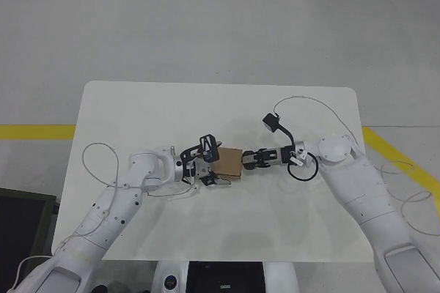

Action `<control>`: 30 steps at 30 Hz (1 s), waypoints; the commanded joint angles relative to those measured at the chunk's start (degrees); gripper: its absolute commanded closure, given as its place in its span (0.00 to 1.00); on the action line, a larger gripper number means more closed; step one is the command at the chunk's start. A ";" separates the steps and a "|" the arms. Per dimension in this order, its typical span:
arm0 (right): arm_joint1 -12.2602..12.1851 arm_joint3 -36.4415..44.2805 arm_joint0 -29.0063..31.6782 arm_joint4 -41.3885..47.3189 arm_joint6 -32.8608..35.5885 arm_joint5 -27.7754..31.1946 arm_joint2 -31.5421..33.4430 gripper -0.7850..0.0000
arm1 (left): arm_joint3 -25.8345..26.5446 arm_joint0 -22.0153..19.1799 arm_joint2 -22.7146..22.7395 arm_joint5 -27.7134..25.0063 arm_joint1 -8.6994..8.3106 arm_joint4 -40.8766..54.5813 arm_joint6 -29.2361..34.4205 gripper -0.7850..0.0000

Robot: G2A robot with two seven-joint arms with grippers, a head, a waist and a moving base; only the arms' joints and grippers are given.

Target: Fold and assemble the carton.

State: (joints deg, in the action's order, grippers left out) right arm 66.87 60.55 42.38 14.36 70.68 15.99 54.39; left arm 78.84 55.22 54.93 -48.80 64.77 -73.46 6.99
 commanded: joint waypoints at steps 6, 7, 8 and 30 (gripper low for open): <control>-1.65 2.06 2.27 -0.20 -0.10 -0.12 4.39 0.90 | -0.41 0.26 1.64 -0.31 -0.36 0.96 -0.40 0.00; -1.92 2.50 2.76 -0.14 -0.14 0.13 5.17 0.89 | -0.40 0.59 2.13 -0.70 -0.49 1.62 -0.51 0.00; -2.17 2.99 3.31 0.19 -0.15 0.59 5.96 0.89 | -0.10 0.87 2.72 -1.20 -0.66 2.12 -0.49 0.00; -6.08 6.33 5.61 -3.40 -8.23 24.56 20.84 0.00 | 7.93 4.56 20.64 2.09 -4.66 16.77 8.55 0.00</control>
State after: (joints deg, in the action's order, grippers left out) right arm 60.94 67.27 48.14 11.78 63.65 39.52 74.53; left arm 87.65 60.52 75.21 -47.26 60.17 -57.01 14.66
